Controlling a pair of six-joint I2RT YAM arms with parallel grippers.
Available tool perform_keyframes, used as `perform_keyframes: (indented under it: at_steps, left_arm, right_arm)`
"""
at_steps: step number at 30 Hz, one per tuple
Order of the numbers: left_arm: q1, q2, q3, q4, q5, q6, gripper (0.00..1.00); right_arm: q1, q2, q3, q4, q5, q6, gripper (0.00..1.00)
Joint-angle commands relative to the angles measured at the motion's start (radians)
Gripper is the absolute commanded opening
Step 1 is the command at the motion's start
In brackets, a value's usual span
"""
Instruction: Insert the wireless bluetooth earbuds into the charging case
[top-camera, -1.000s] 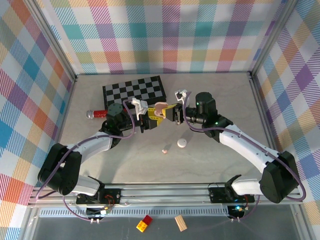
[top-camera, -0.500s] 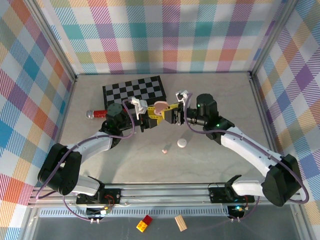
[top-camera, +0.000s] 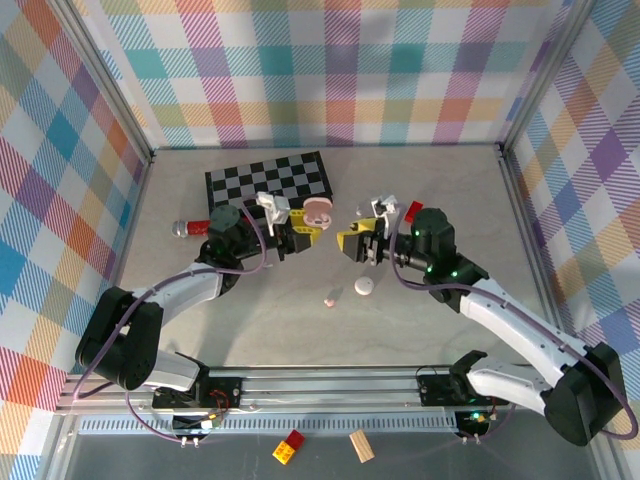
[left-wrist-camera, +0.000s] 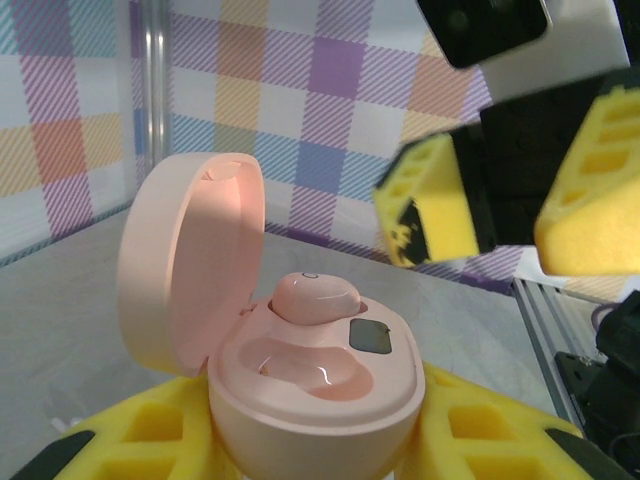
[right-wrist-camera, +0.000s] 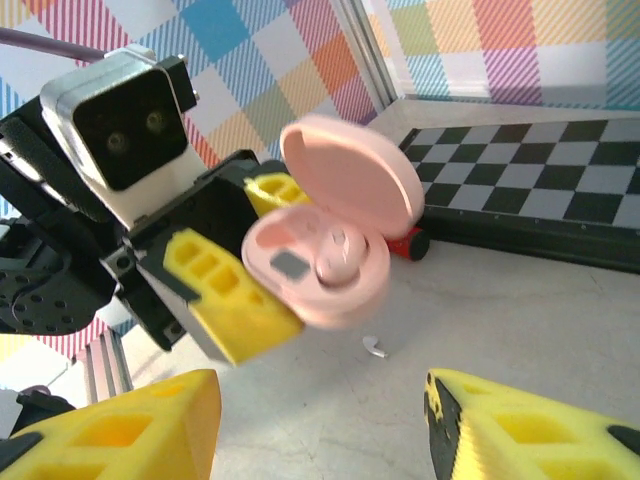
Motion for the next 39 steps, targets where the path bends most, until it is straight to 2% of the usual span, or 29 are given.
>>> perform_keyframes:
  at_steps: [1,4,10,17,23,31,39]
  left_arm:
    - [0.035,-0.029,-0.014,0.071,0.013,-0.019,0.35]
    - [0.063,-0.027,-0.030,0.131,0.019,-0.054,0.35]
    - [0.100,-0.040,-0.060,0.210,0.024,-0.070,0.35]
    - [0.104,-0.082,-0.049,0.110,0.025,0.004,0.35]
    - [0.104,-0.107,-0.047,0.060,0.026,0.041,0.35]
    - [0.100,-0.089,-0.073,0.182,0.047,0.018,0.35]
    - [0.086,-0.092,-0.074,0.190,0.055,0.024,0.35]
  right_arm:
    - [-0.017,-0.028,-0.050,0.003,0.046,0.068,0.56]
    - [-0.017,0.000,-0.083,-0.050,0.065,0.121,0.56]
    - [-0.003,0.172,-0.086,-0.165,-0.009,0.226,0.57]
    - [0.110,0.387,-0.061,-0.154,-0.073,0.391,0.56]
    - [0.149,0.463,-0.047,-0.218,-0.091,0.551,0.54]
    - [0.150,0.548,-0.050,-0.163,-0.127,0.592,0.54]
    - [0.150,0.578,-0.027,-0.157,-0.116,0.581,0.53]
